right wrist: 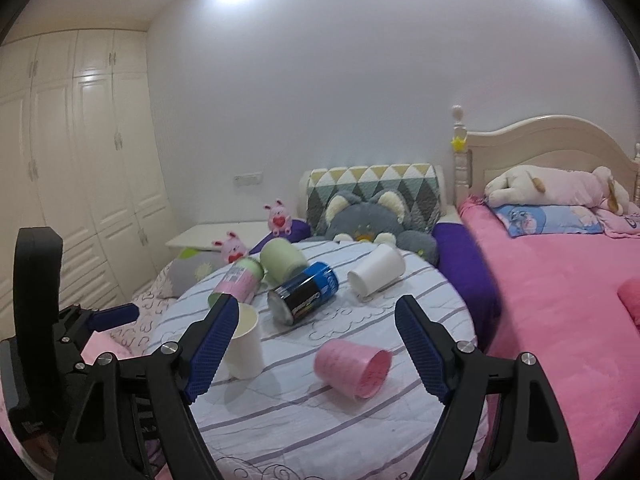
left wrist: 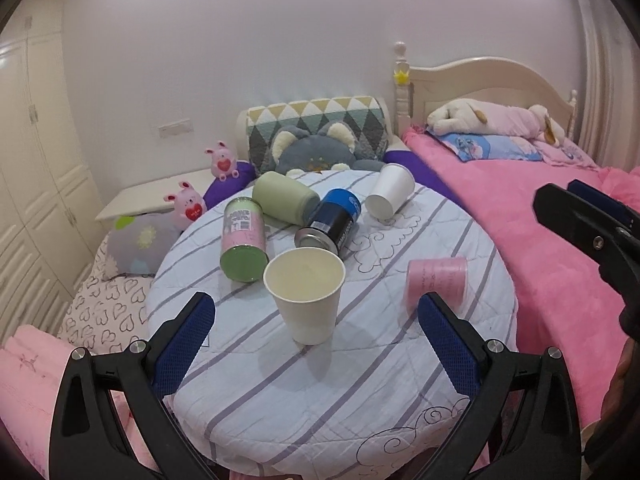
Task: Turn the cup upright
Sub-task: 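Open the right tool and withdraw it from the upright cup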
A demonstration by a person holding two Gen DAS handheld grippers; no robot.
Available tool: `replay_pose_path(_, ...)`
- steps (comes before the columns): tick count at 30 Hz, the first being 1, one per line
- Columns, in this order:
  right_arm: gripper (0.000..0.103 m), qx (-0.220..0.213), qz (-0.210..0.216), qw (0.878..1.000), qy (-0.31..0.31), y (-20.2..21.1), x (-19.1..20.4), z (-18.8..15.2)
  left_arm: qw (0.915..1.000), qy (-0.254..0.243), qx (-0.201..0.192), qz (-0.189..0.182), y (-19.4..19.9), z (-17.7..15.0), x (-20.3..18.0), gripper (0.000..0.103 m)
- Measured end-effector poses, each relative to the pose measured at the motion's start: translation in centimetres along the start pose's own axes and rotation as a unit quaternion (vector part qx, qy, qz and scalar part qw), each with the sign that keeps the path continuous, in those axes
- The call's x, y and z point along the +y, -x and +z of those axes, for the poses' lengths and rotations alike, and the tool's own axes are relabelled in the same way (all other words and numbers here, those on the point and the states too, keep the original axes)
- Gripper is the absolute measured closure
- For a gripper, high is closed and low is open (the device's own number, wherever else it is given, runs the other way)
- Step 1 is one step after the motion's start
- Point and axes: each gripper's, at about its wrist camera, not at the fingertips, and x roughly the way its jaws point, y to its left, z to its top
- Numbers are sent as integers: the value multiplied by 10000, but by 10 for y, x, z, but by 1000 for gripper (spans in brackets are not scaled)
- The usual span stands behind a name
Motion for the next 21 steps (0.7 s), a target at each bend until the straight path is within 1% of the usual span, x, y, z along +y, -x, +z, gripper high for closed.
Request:
replay_pose_path(5, 21, -93, -142, 9999, 22, 4, -5, 1, 9999, 108, -46, -33, 6, 5, 0, 0)
replay_pose_path(9, 21, -71, -348, 9992, 182, 3, -2, 2, 9999, 137, -79, 23, 8, 11, 1, 0)
replay_pose_path(13, 21, -6, -388, 9990, 226, 1, -3, 6, 9997, 177, -146, 71, 12, 16, 2, 0)
replay_pose_path(21, 21, -40, -488, 9983, 319, 4, 1, 9, 9994, 212, -279, 43, 17, 21, 5, 0)
